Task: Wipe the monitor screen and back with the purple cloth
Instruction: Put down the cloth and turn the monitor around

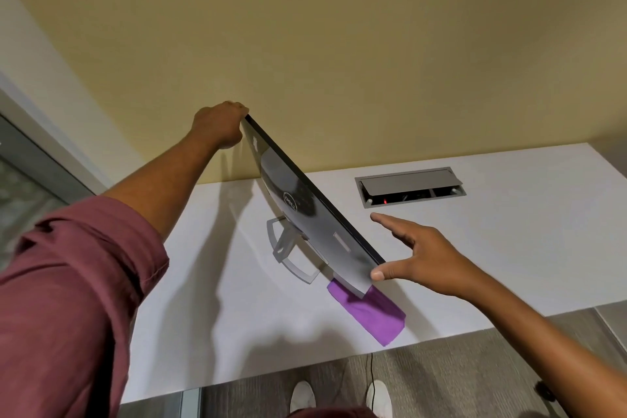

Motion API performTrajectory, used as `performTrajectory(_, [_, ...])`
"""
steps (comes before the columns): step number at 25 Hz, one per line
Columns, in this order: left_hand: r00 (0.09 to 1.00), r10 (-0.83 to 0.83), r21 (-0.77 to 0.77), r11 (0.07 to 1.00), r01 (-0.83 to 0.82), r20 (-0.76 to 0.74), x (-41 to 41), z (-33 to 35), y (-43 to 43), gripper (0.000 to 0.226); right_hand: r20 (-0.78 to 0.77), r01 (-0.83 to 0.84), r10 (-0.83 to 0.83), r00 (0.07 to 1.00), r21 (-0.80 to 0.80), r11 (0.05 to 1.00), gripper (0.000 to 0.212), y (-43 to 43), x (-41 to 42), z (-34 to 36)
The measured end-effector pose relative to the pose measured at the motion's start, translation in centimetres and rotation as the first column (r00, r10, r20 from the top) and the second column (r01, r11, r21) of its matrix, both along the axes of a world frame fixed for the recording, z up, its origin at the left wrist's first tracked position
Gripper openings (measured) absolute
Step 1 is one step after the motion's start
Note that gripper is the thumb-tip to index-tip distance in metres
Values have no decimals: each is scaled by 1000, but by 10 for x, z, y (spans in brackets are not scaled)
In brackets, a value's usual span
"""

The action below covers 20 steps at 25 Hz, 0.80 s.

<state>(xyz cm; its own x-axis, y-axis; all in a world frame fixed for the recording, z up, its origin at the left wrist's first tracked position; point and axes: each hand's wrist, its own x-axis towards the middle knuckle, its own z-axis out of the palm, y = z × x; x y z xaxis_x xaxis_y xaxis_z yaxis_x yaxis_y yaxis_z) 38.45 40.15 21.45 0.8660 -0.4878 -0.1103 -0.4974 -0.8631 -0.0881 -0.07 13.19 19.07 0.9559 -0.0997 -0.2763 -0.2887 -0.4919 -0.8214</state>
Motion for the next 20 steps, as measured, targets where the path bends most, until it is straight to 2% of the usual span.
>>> performTrajectory(10, [998,-12,56,998,9,58,-1,-9,15,71,38,82,-82,996,-7,997,105,-19,6,-1])
performTrajectory(20, [994,51,65,996,-57,95,-14,-13,41,62,77,202,-203,976,25,979,117,-61,21,-6])
